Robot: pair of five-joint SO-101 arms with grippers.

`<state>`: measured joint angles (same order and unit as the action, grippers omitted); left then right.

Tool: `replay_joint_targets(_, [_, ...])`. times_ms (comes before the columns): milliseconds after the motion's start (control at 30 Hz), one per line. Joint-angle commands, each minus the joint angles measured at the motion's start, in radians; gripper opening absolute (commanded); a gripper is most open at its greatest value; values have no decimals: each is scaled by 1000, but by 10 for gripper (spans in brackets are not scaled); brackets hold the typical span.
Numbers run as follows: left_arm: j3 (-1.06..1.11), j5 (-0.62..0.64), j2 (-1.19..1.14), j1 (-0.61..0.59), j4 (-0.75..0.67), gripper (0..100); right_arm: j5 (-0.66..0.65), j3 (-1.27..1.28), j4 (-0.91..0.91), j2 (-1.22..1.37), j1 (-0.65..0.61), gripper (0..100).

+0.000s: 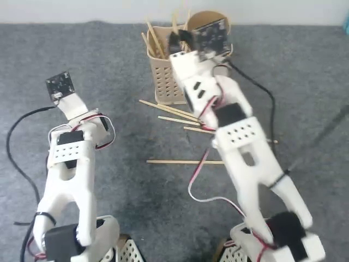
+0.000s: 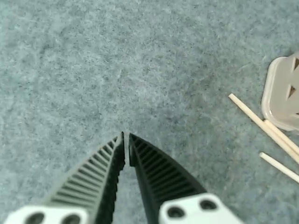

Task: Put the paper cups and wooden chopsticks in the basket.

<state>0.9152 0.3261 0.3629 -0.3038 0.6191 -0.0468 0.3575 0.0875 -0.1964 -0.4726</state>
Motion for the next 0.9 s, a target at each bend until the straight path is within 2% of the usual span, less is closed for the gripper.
replay_joint_targets(0, [-7,-11,5,-6,-23,13,-21,-14,-105,59,-19,8])
replay_joint_targets(233, [-7,-11,5,-6,-23,13,37,-14,-424,257,-15,8])
replay_joint_targets(367, [-7,-11,5,-6,-23,13,38,-14,-542,329,-15,9])
replay_joint_targets(500, [-7,-11,5,-3,-23,13,38,-14,-559,354,-15,19])
replay_joint_targets(667, [-7,-11,5,-3,-23,13,38,-8,-558,354,-16,126])
replay_joint_targets(867, [-5,-11,5,-3,-23,13,38,-5,-558,320,-21,95])
